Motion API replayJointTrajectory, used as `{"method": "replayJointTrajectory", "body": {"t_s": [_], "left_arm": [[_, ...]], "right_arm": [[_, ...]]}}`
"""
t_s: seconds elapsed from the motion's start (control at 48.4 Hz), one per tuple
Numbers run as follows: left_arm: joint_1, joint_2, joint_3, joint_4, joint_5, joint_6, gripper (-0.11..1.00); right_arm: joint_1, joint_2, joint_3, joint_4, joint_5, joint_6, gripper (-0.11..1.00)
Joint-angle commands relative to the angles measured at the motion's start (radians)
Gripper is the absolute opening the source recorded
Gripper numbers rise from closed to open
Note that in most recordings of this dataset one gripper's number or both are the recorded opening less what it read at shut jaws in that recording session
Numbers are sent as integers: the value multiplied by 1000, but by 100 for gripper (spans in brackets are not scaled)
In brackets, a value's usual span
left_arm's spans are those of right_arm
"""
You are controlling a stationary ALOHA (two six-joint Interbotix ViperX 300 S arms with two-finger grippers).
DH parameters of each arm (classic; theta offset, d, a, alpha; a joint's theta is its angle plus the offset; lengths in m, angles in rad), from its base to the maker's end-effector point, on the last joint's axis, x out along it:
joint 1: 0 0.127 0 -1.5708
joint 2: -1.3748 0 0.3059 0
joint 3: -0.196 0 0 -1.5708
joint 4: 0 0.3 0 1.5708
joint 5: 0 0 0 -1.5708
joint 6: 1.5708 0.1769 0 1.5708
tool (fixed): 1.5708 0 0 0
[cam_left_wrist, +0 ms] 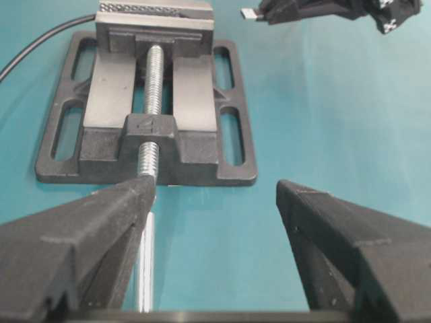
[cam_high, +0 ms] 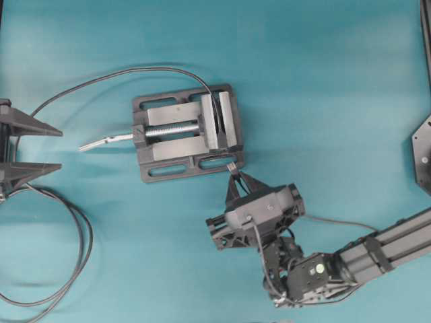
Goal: Insert the USB cable into the fixed female connector.
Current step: 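Carry the USB plug with the right gripper toward the vise connector, then align the plug tip with the blue port in the vise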
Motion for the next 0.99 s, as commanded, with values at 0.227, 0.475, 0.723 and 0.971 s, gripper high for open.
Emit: {"method": "replayJointTrajectory", "body": {"t_s": [0.227, 0.475, 0.723, 0.971], "left_arm": [[-2, 14, -12, 2, -6, -8, 88], [-2, 15, -12, 3, -6, -8, 88], [-2, 14, -12, 3, -6, -8, 88], [-2, 14, -14, 2, -6, -8, 88]], "right_arm": [[-26, 11, -83, 37, -32, -5, 21], [-48, 11, -84, 38, 6, 15, 21], [-61, 11, -83, 38, 26, 18, 21], [-63, 8, -84, 37, 12, 14, 21]]}}
